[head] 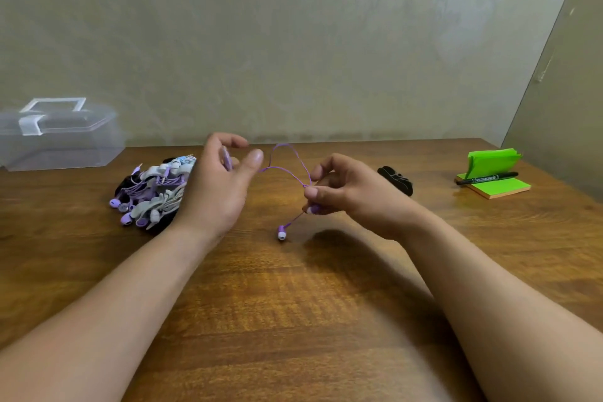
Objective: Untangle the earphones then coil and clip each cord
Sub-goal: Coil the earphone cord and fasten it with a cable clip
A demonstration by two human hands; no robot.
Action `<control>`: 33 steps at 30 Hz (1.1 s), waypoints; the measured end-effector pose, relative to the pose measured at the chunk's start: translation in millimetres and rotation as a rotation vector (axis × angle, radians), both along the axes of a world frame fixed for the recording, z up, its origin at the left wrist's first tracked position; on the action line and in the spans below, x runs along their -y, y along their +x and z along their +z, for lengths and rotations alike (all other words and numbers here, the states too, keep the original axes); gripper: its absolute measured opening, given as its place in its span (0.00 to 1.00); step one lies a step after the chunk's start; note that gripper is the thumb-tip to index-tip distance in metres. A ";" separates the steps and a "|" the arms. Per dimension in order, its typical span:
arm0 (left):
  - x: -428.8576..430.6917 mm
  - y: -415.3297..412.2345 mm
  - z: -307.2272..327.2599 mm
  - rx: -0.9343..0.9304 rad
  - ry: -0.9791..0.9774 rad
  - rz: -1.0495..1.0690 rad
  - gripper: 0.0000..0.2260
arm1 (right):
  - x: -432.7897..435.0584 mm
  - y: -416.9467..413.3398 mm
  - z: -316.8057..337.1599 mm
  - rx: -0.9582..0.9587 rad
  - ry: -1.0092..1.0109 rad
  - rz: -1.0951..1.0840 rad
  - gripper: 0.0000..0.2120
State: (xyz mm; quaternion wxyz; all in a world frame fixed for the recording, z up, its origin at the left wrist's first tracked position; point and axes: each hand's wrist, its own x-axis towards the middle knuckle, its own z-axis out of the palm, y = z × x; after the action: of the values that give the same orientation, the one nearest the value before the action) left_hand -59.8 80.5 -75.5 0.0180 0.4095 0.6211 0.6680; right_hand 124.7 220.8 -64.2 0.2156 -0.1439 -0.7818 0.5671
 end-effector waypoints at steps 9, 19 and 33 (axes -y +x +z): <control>8.2 21.6 3.6 -0.315 -0.227 -0.319 0.08 | 1.2 8.3 15.2 -0.097 -0.072 0.175 0.09; 5.8 26.0 1.6 -0.205 -0.166 -0.376 0.05 | 2.4 4.8 11.2 -0.075 -0.100 0.167 0.13; 2.8 29.9 -0.1 0.046 -0.141 -0.369 0.07 | 2.9 3.8 8.7 -0.034 -0.072 0.134 0.03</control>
State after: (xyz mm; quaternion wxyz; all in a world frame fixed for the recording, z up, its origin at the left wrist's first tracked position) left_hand -29.9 77.8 -75.6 0.1831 0.4987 0.5803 0.6173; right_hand 128.5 217.9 -55.4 0.1849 -0.0894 -0.7651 0.6103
